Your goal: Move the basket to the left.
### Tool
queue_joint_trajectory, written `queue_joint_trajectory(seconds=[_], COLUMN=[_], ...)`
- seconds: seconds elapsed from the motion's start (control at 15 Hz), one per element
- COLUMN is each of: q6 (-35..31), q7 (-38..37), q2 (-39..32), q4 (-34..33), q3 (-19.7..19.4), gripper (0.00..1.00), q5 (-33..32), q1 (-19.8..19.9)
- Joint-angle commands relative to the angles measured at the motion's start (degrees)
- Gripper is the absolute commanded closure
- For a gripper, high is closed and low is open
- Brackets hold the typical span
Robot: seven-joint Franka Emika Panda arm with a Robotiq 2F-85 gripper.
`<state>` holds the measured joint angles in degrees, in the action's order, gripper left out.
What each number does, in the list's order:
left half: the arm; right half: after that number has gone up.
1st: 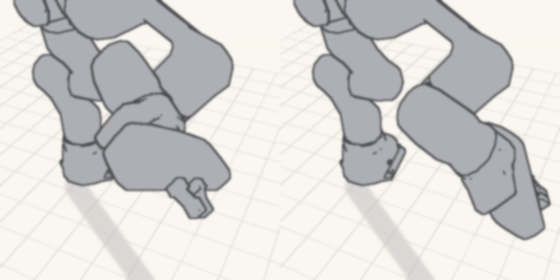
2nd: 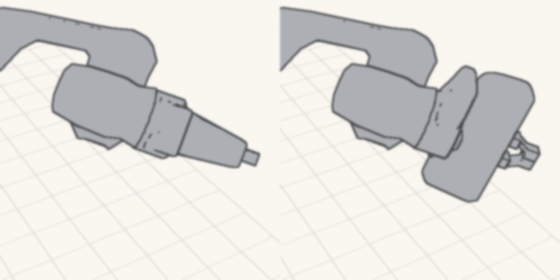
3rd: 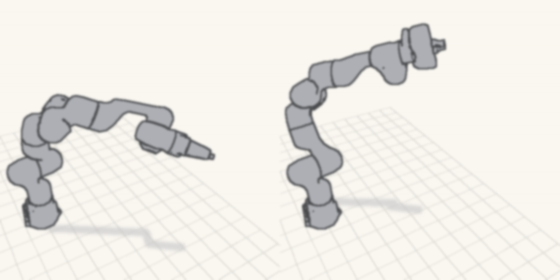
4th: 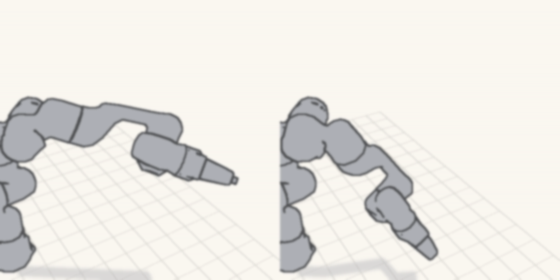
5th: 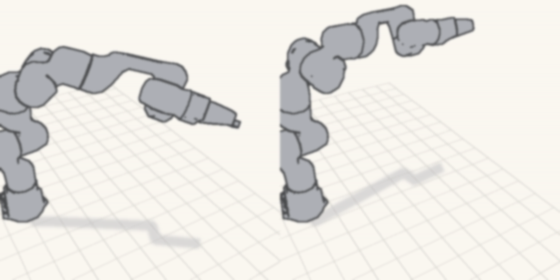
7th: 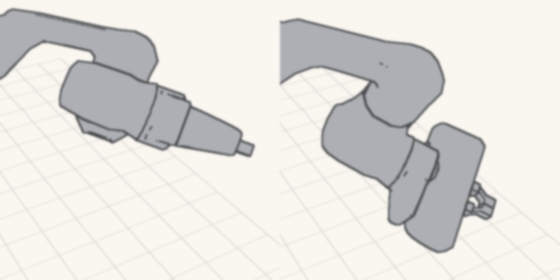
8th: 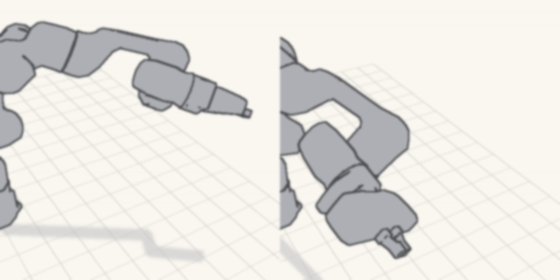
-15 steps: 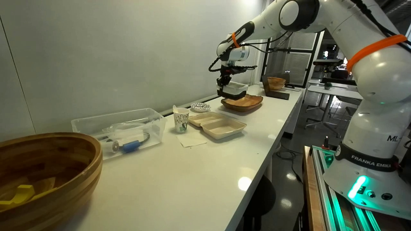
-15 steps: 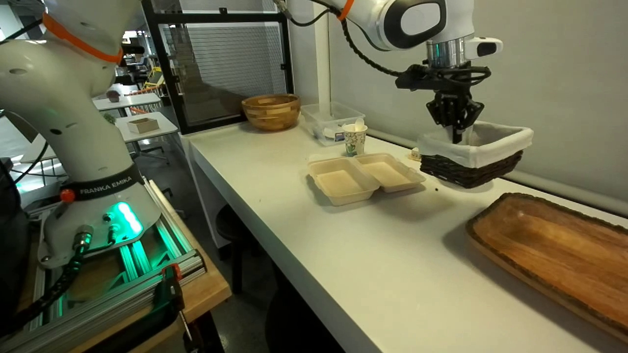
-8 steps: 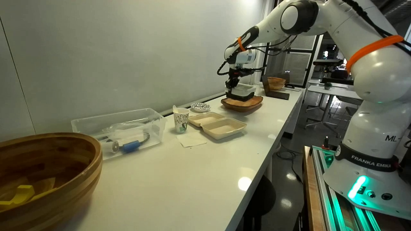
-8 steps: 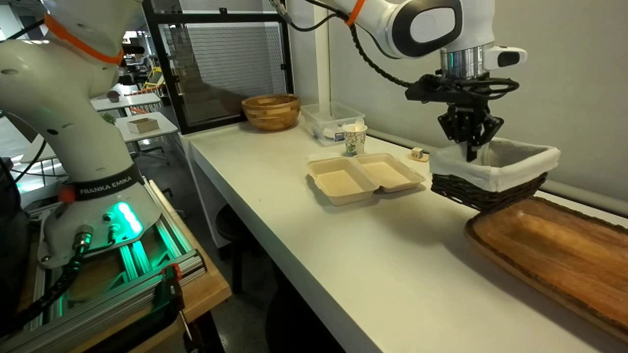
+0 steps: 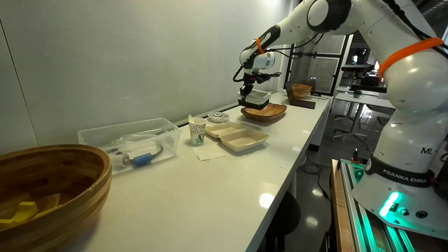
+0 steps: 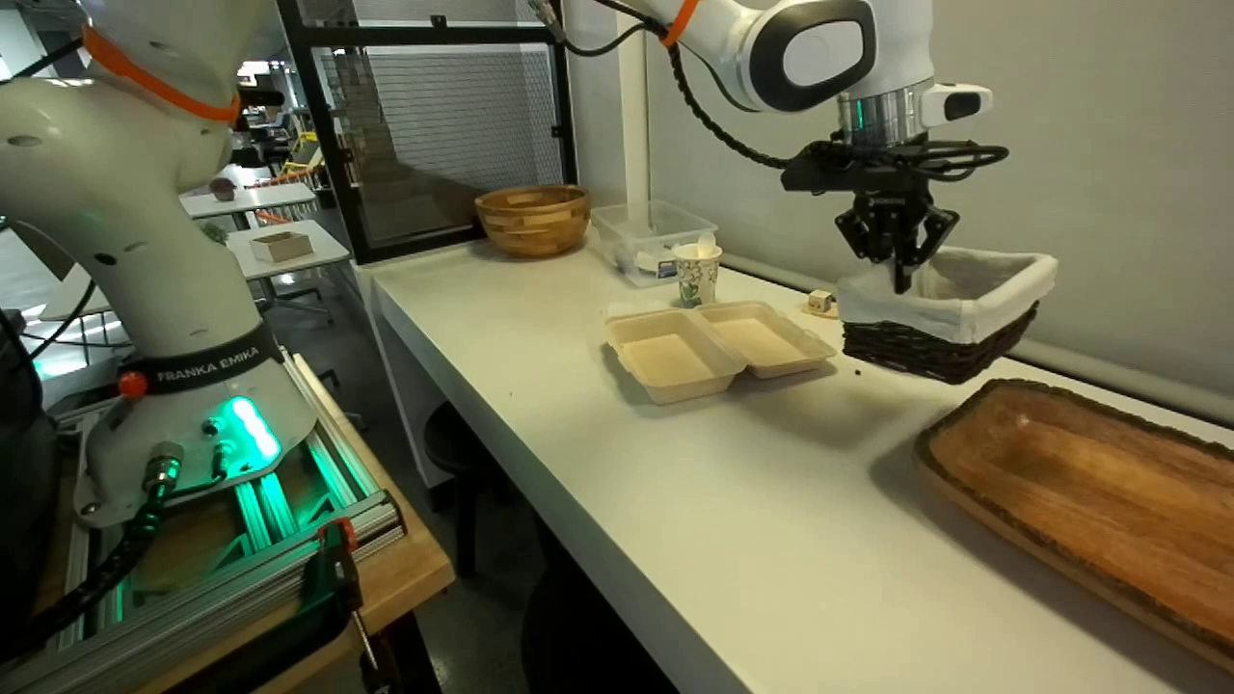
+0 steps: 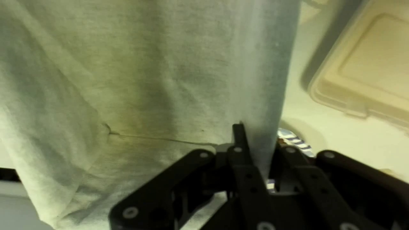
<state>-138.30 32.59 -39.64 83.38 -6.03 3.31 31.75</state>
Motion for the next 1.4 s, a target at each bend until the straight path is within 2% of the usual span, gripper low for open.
queue_joint_trajectory(seconds=[0.0, 0.2, 0.53, 0.6, 0.93, 1.0, 1.13, 1.33], q6=[-2.13, -0.89, -0.03, 0.24, 0.24, 0.80, 2.12, 3.78], q7=[2.73, 5.39, 20.17, 15.51, 19.13, 21.92, 26.07, 27.11], q2=[7.50, 10.88, 18.66, 13.31, 17.32, 17.52, 18.12, 20.18], q4=[9.36, 12.56, 21.43, 14.78, 19.36, 19.53, 19.10, 20.45], q3=[1.55, 2.84, 8.07, 4.91, 5.66, 6.95, 7.97, 9.24], gripper=[0.96, 0.96, 0.96, 0.85, 0.85, 0.96, 0.96, 0.96], q5=[-0.86, 0.18, 6.76, 4.95, 6.64, 8.67, 6.88, 5.28], q1=[-2.26, -3.43, -3.29, -5.04, -5.67, -4.83, -7.15, -12.60])
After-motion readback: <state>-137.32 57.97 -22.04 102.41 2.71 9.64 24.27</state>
